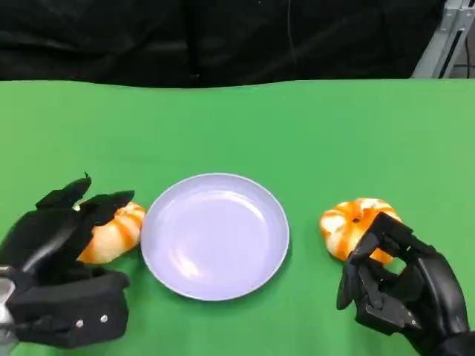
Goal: Grasp the bread from the table and place it into the plate.
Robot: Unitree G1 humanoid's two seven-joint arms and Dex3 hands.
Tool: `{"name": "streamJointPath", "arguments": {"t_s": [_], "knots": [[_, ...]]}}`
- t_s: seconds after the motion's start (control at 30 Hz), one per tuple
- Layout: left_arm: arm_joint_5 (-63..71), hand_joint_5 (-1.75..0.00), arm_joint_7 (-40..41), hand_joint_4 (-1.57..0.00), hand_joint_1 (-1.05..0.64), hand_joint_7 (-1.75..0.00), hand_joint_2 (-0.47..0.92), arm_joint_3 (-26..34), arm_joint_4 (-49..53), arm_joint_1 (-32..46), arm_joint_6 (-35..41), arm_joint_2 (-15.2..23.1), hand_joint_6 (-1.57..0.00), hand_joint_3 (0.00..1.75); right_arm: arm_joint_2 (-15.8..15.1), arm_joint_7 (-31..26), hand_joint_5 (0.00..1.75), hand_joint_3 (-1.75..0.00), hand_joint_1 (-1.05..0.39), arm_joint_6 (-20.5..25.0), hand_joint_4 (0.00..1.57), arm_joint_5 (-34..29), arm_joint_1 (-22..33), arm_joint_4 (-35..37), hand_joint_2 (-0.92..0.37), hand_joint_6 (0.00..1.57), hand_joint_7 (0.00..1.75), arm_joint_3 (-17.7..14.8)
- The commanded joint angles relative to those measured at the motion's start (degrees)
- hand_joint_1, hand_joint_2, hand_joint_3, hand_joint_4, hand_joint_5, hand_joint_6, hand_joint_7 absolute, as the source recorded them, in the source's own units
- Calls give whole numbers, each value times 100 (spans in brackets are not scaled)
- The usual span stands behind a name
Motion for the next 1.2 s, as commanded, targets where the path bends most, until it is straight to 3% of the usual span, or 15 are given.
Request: {"name": "streamJointPath", "arguments": {"t_s": [0.03, 0.43, 0.9, 1.07, 1.1, 1.2], "knots": [[161, -4, 285, -11, -85, -2, 92, -327, 779, -511, -22, 149, -36, 10, -33, -57, 175, -123, -10, 12, 86, 3, -11, -62, -55, 62, 173, -10], [246, -5, 1028, -19, -83, -2, 92, -1182, 3138, -1641, -89, -158, -40, 15, -10, -57, 175, -122, -9, -52, 86, 45, -8, -33, -56, 61, 173, 1], [117, -5, 1458, -27, -77, -1, 92, -1604, 4022, -2074, -255, -415, -44, 15, -31, -56, 175, -122, -10, -68, 87, 26, 21, -57, -56, 63, 172, 7], [125, -8, 1702, -51, -42, -3, 92, -1710, 4075, -2064, -203, -470, -54, 16, -27, -35, 175, -121, -10, -60, 86, 60, 35, -78, -56, 62, 173, 9], [80, -9, 1801, -71, -27, -4, 92, -1683, 4093, -2049, -220, -495, -68, 16, -22, -39, 175, -121, -10, -62, 86, 61, 34, -76, -56, 62, 173, 8], [-111, -16, 2218, -96, -10, -10, 92, -1546, 4121, -1924, -455, -522, -92, 24, -31, -42, 175, -121, -10, -17, 86, 67, 31, -101, -56, 62, 173, 9]]}}
